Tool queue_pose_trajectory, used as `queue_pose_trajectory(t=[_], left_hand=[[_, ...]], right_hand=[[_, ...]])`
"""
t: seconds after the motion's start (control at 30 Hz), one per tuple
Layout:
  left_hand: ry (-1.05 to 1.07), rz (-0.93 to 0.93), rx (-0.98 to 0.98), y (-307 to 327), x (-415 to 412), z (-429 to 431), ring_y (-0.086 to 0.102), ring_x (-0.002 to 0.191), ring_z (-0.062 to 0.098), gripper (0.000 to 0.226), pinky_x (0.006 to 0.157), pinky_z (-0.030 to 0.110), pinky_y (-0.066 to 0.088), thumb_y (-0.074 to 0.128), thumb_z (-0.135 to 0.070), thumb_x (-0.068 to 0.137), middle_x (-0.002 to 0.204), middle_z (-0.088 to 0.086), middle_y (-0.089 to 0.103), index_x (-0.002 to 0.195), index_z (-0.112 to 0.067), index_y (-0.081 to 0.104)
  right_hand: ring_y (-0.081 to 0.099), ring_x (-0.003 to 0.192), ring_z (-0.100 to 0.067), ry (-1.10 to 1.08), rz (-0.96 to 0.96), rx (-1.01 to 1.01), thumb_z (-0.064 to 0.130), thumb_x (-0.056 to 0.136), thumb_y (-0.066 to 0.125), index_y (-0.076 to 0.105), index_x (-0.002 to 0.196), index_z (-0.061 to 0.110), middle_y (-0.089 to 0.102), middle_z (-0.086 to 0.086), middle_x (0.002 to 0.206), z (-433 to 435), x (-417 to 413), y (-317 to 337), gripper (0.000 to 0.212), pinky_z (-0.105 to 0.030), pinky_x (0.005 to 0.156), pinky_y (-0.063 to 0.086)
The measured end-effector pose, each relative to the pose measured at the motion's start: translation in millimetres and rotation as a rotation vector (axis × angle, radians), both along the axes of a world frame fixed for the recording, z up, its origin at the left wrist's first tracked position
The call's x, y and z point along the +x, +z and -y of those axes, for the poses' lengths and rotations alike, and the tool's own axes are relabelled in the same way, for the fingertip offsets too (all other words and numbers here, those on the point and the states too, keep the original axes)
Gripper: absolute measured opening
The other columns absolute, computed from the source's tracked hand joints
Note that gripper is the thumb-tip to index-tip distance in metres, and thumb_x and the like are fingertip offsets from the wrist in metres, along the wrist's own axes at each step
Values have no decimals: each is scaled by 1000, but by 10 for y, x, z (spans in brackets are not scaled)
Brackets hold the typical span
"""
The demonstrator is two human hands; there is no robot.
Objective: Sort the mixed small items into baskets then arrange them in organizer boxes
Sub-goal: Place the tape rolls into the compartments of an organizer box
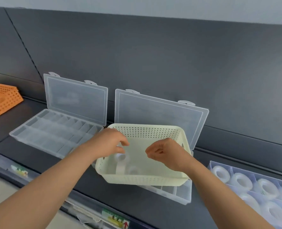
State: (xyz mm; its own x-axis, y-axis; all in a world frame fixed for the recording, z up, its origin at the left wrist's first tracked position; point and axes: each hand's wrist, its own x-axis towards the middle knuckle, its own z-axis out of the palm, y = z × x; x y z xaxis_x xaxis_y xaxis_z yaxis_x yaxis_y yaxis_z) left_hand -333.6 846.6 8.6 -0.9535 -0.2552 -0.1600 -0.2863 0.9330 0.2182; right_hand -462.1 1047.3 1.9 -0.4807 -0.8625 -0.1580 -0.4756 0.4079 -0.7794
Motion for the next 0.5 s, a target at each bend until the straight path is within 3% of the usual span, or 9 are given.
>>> queue_pose_trajectory(t=[0.1, 0.23, 0.37, 0.5], left_hand=[[-113, 90, -102, -116, -118, 81, 53, 104, 10, 27, 92, 24, 40, 66, -39, 84, 106, -17, 66, 110, -32, 68], [-141, 47, -97, -157, -176, 159, 51, 97, 17, 19, 86, 27, 42, 64, -37, 85, 93, -13, 68, 100, -28, 71], [-123, -106, -31, -52, -99, 238, 56, 95, 9, 16, 92, 28, 40, 62, -36, 88, 97, -15, 68, 99, -29, 71], [27, -242, 194, 41, 76, 236, 59, 89, 1, 14, 83, 30, 49, 67, -31, 85, 92, -19, 67, 97, -29, 73]], right_hand=[[66, 91, -3, 11, -6, 97, 22, 86, 66, 74, 96, 23, 71, 13, 103, 150, 44, -79, 13, -24, 85, 55], [65, 90, -4, 8, -2, 194, 23, 82, 69, 74, 99, 23, 71, 12, 102, 301, 95, -125, 18, -23, 86, 54], [67, 86, -11, 25, 29, 301, 23, 77, 73, 73, 100, 21, 72, 11, 95, 436, 218, -144, 23, -27, 84, 56], [66, 81, -11, 5, -44, 324, 20, 78, 73, 75, 97, 19, 72, 8, 94, 463, 302, -194, 20, -22, 78, 55]])
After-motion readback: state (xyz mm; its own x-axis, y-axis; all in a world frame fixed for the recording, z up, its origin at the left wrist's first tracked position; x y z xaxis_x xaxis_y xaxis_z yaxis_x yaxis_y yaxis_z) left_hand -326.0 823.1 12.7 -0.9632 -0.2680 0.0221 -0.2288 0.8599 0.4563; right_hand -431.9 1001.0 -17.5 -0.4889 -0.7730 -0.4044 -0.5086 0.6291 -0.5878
